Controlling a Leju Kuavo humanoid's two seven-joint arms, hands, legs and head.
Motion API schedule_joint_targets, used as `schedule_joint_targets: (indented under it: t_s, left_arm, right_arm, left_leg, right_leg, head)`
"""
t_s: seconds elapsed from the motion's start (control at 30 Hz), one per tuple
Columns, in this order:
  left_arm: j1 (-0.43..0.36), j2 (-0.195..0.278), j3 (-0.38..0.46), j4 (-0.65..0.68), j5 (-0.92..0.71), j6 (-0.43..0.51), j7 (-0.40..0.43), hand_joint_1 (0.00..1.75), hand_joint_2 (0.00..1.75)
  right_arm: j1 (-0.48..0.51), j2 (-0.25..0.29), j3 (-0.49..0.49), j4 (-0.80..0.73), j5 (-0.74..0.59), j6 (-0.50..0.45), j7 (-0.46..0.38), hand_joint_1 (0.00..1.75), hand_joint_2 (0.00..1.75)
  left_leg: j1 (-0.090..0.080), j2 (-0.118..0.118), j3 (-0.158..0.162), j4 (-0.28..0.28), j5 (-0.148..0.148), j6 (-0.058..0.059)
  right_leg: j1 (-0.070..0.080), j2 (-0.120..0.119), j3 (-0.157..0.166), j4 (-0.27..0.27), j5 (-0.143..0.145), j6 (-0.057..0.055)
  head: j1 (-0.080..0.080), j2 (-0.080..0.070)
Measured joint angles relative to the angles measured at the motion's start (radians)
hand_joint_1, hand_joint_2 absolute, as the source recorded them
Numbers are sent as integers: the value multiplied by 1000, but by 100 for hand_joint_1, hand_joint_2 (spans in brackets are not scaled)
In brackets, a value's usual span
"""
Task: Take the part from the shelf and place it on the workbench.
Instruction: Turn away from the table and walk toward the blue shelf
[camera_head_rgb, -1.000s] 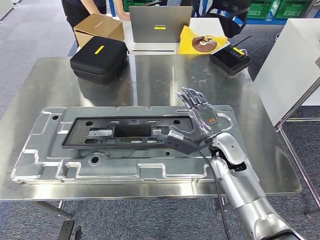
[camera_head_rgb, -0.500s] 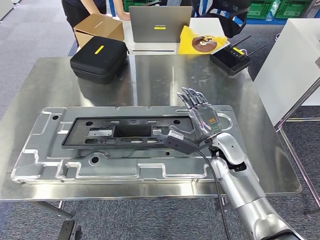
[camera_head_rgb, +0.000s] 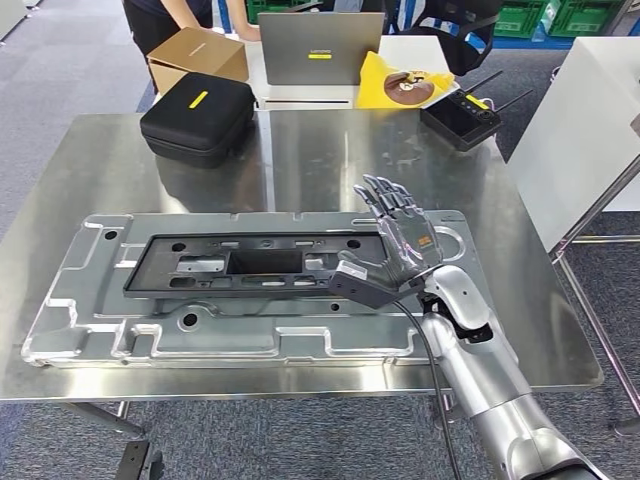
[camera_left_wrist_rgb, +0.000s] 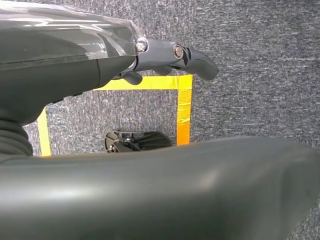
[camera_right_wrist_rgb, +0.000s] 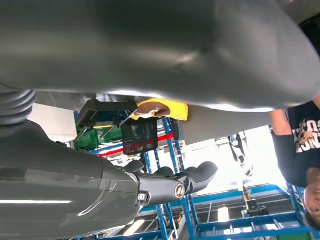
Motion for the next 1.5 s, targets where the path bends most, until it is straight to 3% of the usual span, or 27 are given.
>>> schedule_joint_targets:
  t_s: [1.5]
  left_arm:
    - [0, 0, 0, 0, 0, 0, 0, 0, 0]
  right_arm:
    - [0, 0, 0, 0, 0, 0, 0, 0, 0]
  left_leg:
    - [0, 0, 0, 0, 0, 0]
  right_leg:
    - [0, 0, 0, 0, 0, 0]
  head:
    - [0, 0]
